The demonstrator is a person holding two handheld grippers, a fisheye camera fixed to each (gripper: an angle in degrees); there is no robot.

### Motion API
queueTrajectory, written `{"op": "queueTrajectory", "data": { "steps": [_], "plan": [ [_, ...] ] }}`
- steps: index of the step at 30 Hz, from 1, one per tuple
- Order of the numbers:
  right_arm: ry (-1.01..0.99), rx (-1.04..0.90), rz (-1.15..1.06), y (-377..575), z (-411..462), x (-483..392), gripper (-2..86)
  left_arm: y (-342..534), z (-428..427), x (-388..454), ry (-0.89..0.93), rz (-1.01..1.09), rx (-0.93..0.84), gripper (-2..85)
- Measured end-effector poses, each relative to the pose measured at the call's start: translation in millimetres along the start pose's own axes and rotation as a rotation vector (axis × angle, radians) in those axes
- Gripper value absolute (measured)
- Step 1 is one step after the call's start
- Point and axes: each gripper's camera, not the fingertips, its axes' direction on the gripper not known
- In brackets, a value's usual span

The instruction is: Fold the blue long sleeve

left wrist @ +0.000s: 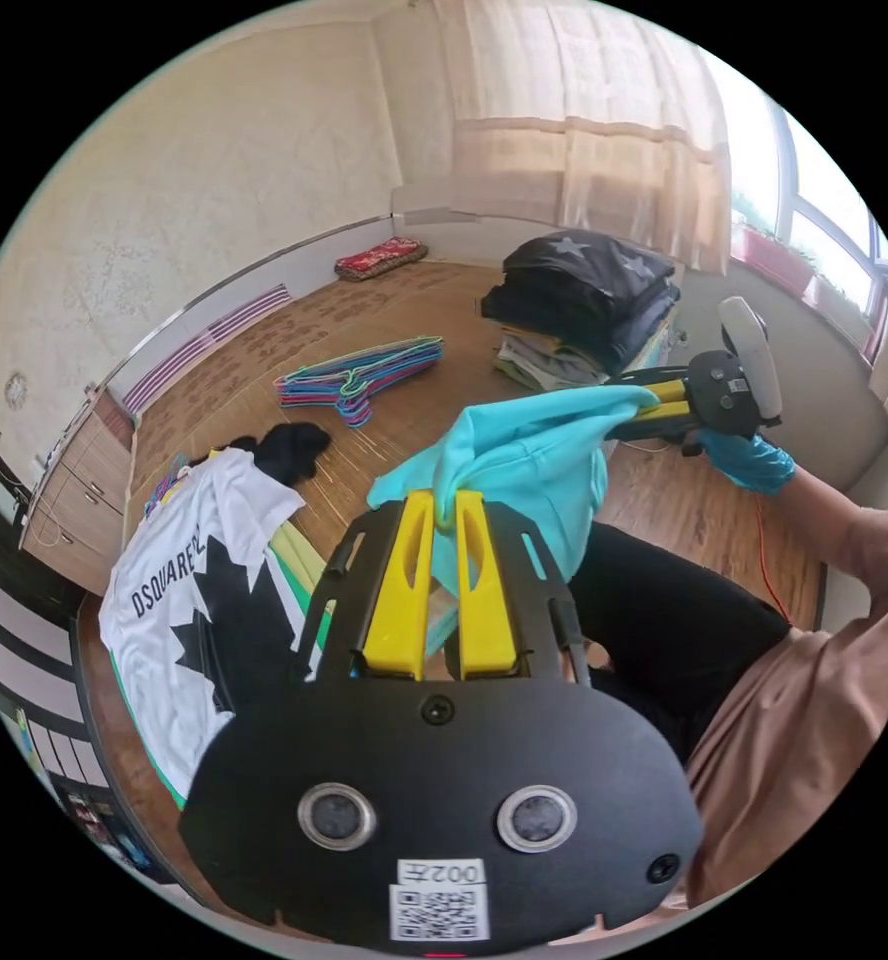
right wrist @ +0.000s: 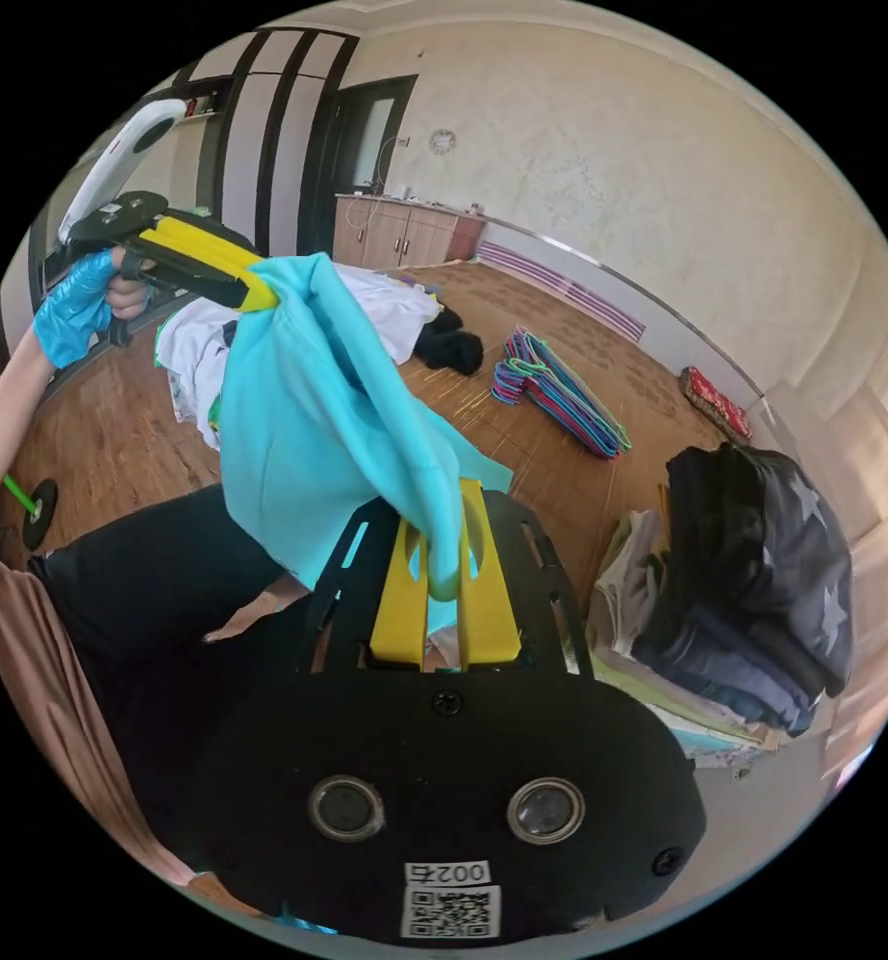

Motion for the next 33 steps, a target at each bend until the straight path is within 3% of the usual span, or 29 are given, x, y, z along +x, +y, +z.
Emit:
{"op": "queueTrajectory", "data": {
  "steps": [9, 18, 33],
  "plan": [
    [-0.084, -0.184, -0.006, -54, 132, 59, 3.7, -55, 124, -61, -0.043, -0.082, -0.136, 2.4],
    [-0.159, -0.251, 0.159, -51, 244, 104, 4.3, -74, 239, -97, -0.019, -0.18, -0.248, 1.9],
    [-0.27, -0.125, 0.345, -24, 285, 149, 9.9, -78, 264, -111, 0.098, -0.374, -0.146, 1.8]
  ]
}}
